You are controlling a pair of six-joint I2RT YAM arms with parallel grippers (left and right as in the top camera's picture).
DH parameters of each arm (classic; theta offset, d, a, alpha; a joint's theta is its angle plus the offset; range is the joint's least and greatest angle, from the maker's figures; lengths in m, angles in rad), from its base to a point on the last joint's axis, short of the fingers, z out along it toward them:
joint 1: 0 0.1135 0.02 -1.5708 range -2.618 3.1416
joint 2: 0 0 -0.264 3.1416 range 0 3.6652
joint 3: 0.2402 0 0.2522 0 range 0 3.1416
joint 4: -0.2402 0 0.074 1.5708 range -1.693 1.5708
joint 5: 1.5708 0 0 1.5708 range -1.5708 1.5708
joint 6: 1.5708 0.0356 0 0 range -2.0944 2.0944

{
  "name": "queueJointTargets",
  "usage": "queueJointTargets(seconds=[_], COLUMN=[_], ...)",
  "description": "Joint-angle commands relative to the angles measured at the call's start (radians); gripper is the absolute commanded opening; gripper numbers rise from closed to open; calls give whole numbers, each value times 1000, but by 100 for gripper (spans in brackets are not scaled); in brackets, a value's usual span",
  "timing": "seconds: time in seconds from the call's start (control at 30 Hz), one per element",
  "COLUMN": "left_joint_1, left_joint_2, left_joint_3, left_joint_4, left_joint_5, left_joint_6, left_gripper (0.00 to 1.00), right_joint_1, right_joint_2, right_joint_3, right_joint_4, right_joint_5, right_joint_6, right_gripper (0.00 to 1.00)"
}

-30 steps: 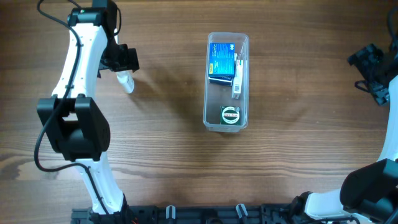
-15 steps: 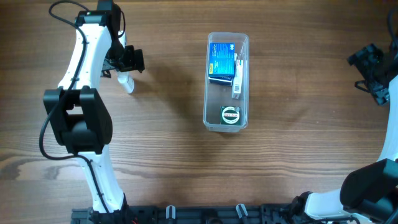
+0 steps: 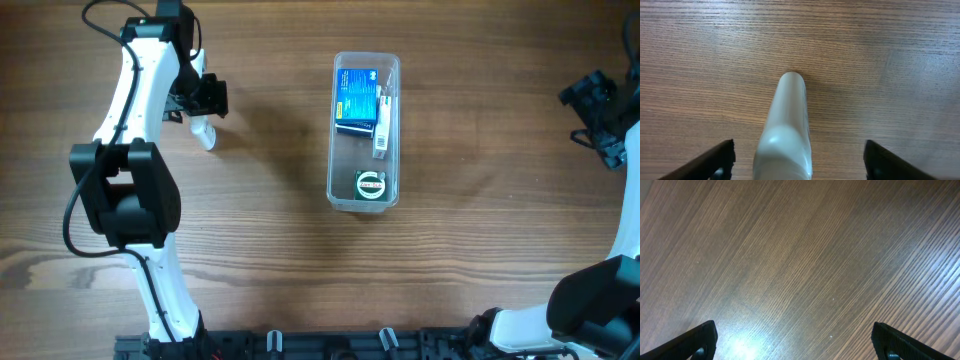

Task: Pack container
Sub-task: 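Move the left gripper to the white bottle and grasp it, then carry the white bottle over the container and lay it inside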

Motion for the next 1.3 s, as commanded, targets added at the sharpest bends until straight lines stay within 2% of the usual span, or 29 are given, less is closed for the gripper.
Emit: queueJointTargets(seconds=[0.0, 0.3, 0.43, 0.6, 0.77, 1.27], left_joint_1=[2, 2, 2, 2, 2, 2], left_joint_2=[7, 7, 7, 7, 7, 7], left_joint_3=[-7, -7, -7, -7, -7, -7], left_joint_4=[-11, -42, -46, -48, -42, -41], left_joint_5=[11, 11, 11, 11, 11, 11], left_joint_6=[6, 6, 1, -2, -2, -2], left_gripper=[77, 70, 62, 60, 50, 35], right_joint_1=[-3, -3, -3, -3, -3, -3], right_joint_2=[11, 11, 11, 11, 11, 11], right_joint_3=[-4, -4, -4, -4, -4, -4], right_joint_4=[2, 2, 2, 2, 2, 2], right_joint_5=[18, 18, 18, 18, 18, 18], right_joint_6=[16, 16, 16, 16, 16, 16], right_gripper=[100, 100, 100, 100, 100, 100])
